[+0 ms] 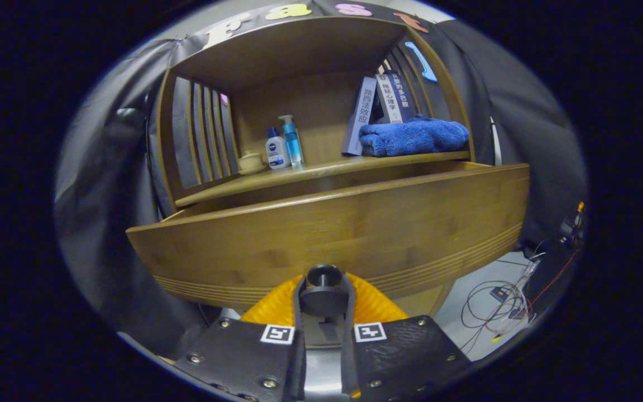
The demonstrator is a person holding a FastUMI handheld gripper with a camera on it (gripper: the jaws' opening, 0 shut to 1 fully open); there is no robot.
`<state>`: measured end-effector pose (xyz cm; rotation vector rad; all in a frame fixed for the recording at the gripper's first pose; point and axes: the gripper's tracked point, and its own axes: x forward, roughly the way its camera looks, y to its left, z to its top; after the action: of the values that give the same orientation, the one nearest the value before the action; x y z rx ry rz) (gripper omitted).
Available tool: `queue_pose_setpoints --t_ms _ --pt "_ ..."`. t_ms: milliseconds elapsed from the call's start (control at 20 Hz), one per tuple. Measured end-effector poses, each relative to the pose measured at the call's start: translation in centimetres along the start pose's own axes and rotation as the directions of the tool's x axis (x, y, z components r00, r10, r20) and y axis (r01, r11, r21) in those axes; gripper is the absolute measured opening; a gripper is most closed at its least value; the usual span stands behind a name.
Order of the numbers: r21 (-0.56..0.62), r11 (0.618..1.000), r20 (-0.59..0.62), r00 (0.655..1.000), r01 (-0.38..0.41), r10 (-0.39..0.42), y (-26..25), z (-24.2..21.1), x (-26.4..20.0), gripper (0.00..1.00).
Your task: Pull open the drawer, take out the items inside it, and place them on the countertop above the cabinet.
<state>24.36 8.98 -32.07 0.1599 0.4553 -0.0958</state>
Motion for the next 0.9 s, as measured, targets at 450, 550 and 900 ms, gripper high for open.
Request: queue_pose_setpoints --t_ms 450,550,900 --pt "-0.004 1.000 -0.016 1.000 -0.011 0.011 0.0 -2.2 -4.9 0.25" --pt "-0.015 1.000 -0.021 1.000 -0.011 0.011 -0.1 -2.5 -5.1 0.25" --pt "-0.025 0.999 -0.029 0.999 -0.031 0.030 -0.4 -2.1 -6.9 0.52"
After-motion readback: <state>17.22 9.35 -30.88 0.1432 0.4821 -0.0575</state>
